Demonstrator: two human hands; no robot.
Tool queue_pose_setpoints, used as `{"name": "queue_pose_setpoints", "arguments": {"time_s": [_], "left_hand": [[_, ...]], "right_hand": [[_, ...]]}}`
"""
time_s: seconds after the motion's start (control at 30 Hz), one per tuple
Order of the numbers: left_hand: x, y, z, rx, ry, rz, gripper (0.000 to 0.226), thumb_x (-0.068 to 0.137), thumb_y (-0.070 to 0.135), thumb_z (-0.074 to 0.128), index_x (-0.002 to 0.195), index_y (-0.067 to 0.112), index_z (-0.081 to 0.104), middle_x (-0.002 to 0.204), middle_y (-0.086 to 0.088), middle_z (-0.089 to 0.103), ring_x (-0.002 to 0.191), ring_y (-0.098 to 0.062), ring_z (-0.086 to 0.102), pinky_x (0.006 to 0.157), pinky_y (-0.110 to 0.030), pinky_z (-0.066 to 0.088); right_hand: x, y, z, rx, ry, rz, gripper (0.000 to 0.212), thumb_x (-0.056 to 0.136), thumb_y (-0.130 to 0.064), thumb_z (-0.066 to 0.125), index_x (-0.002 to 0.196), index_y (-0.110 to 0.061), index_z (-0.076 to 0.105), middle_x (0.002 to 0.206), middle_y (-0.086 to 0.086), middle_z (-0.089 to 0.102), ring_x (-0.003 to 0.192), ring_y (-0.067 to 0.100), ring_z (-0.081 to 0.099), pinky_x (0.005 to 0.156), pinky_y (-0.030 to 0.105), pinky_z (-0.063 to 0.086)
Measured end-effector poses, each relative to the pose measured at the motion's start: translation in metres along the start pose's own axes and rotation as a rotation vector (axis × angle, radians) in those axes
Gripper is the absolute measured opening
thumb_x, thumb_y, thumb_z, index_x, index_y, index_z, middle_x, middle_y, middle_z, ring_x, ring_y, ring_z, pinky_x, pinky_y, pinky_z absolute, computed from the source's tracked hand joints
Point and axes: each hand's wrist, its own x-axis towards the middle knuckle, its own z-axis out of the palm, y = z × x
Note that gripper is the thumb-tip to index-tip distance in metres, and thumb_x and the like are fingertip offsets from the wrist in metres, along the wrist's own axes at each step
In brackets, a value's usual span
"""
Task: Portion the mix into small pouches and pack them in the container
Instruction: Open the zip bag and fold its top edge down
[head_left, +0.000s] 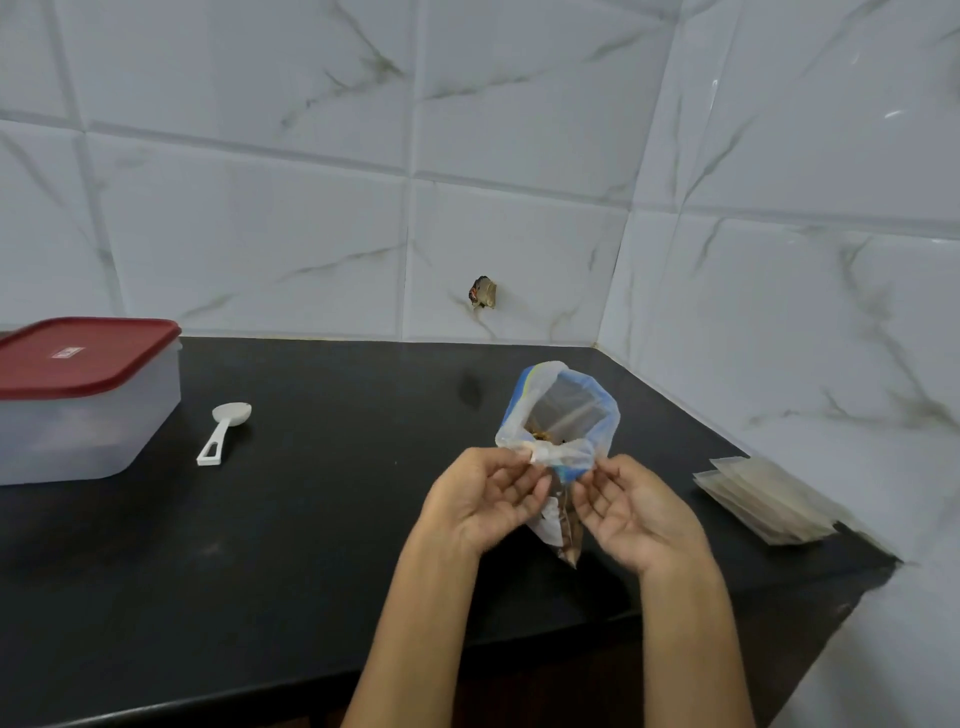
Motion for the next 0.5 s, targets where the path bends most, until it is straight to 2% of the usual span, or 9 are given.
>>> {"name": "queue_pose_setpoints", "arguments": {"time_s": [0.07,0.13,0.17,0.23,0.27,0.33,0.4,0.5], "left_hand": [[0.001,-0.001,-0.002,0.161,0.037,0.012,0.009,0.087,-0.005,0.05,0.086,-0.002,0.058,0.076,-0.013,0.061,0.07,-0.019,0.06,0.067,-0.03,0.052],[0.003,0.002,-0.002,0.592,0.189,0.158,0.007,0.086,0.003,0.056,0.087,-0.002,0.061,0.077,-0.012,0.063,0.068,-0.018,0.062,0.064,-0.03,0.054],[0.002,0.004,0.0,0.851,0.262,0.242,0.015,0.083,0.012,0.061,0.09,-0.002,0.061,0.083,-0.011,0.065,0.074,-0.019,0.064,0.067,-0.032,0.054],[-0.004,0.012,0.009,1.221,0.397,0.414,0.04,0.078,0.03,0.07,0.105,0.006,0.053,0.109,-0.008,0.062,0.102,-0.023,0.061,0.079,-0.032,0.048],[-0.006,0.016,0.015,1.29,0.457,0.517,0.06,0.076,0.036,0.072,0.123,0.008,0.047,0.12,-0.007,0.055,0.114,-0.024,0.054,0.084,-0.03,0.042],[-0.002,0.025,0.027,1.348,0.506,0.764,0.076,0.076,0.043,0.072,0.135,0.007,0.04,0.127,-0.006,0.049,0.12,-0.023,0.048,0.084,-0.026,0.034],[0.013,0.031,0.039,1.454,0.485,0.848,0.07,0.076,0.047,0.074,0.127,0.008,0.047,0.121,-0.005,0.051,0.114,-0.022,0.051,0.079,-0.025,0.034],[0.042,0.034,0.046,1.628,0.421,0.823,0.051,0.074,0.041,0.078,0.107,0.007,0.058,0.108,-0.007,0.059,0.101,-0.023,0.058,0.071,-0.027,0.04]], "right_hand": [[0.003,-0.003,-0.002,-0.132,-0.009,0.005,0.012,0.092,-0.004,0.05,0.096,0.001,0.061,0.069,0.01,0.066,0.064,0.015,0.058,0.046,0.023,0.052],[0.002,-0.008,-0.001,-0.418,0.053,-0.055,0.013,0.094,-0.005,0.05,0.093,-0.001,0.062,0.073,0.01,0.065,0.064,0.015,0.059,0.051,0.024,0.052],[0.001,-0.011,-0.002,-0.57,0.122,-0.108,0.014,0.095,-0.008,0.05,0.092,-0.004,0.063,0.076,0.009,0.066,0.068,0.016,0.061,0.056,0.026,0.053],[0.0,-0.019,-0.002,-0.818,0.294,-0.289,0.018,0.097,-0.018,0.048,0.096,-0.006,0.062,0.083,0.006,0.064,0.077,0.019,0.062,0.072,0.035,0.055],[0.001,-0.024,-0.001,-0.913,0.39,-0.423,0.023,0.097,-0.023,0.048,0.102,-0.005,0.062,0.087,0.004,0.063,0.082,0.021,0.062,0.081,0.04,0.053],[0.001,-0.038,0.007,-1.04,0.477,-0.701,0.029,0.095,-0.032,0.053,0.113,-0.01,0.061,0.101,0.002,0.063,0.096,0.02,0.059,0.091,0.038,0.046],[0.007,-0.052,0.021,-1.12,0.364,-0.841,0.036,0.091,-0.033,0.061,0.12,-0.013,0.06,0.116,0.003,0.064,0.107,0.02,0.059,0.092,0.034,0.042],[0.029,-0.065,0.043,-1.316,0.088,-0.8,0.047,0.082,-0.029,0.074,0.125,-0.014,0.059,0.124,0.002,0.062,0.11,0.018,0.058,0.093,0.03,0.043]]}}
